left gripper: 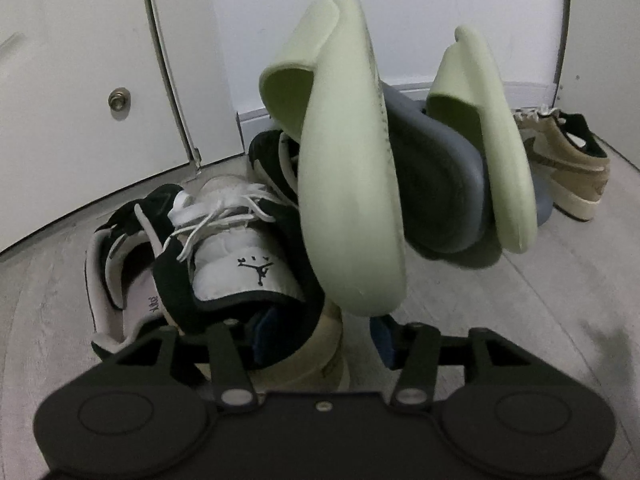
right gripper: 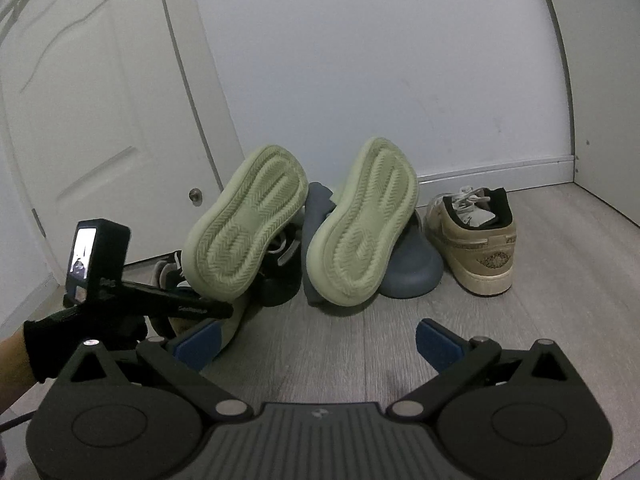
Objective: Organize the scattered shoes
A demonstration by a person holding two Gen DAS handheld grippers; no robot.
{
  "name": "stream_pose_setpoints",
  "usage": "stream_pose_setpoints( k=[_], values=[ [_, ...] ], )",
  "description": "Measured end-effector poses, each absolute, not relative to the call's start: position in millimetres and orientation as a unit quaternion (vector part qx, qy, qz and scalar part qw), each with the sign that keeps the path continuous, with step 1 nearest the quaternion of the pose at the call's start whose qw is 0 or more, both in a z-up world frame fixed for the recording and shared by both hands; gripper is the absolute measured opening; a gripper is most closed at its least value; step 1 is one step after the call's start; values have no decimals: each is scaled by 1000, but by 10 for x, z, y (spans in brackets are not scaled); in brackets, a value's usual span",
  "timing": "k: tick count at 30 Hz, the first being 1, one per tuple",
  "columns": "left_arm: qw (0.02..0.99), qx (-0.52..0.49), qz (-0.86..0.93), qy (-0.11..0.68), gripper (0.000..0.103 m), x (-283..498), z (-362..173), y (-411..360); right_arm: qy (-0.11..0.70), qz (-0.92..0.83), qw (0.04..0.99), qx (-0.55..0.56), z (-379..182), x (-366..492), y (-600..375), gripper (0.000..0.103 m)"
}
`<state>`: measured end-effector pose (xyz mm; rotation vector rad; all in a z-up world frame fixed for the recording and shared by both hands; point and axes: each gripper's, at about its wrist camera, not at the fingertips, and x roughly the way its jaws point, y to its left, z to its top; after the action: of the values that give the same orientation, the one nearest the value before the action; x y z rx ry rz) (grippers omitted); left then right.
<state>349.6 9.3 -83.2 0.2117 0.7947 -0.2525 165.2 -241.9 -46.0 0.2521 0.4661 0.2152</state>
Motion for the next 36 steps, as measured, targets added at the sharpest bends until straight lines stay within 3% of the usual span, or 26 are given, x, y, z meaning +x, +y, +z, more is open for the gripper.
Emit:
stream_pose_setpoints(
  k=[5, 36],
  values=[
    [904, 56, -138, 401, 28, 3380, -775, 195, 232, 108, 957, 135, -452, 1664, -2437, 102],
    [867, 80, -259, 418, 27, 1954, -862, -613, 204, 83, 961, 165, -239, 1483, -2640, 102]
  ],
)
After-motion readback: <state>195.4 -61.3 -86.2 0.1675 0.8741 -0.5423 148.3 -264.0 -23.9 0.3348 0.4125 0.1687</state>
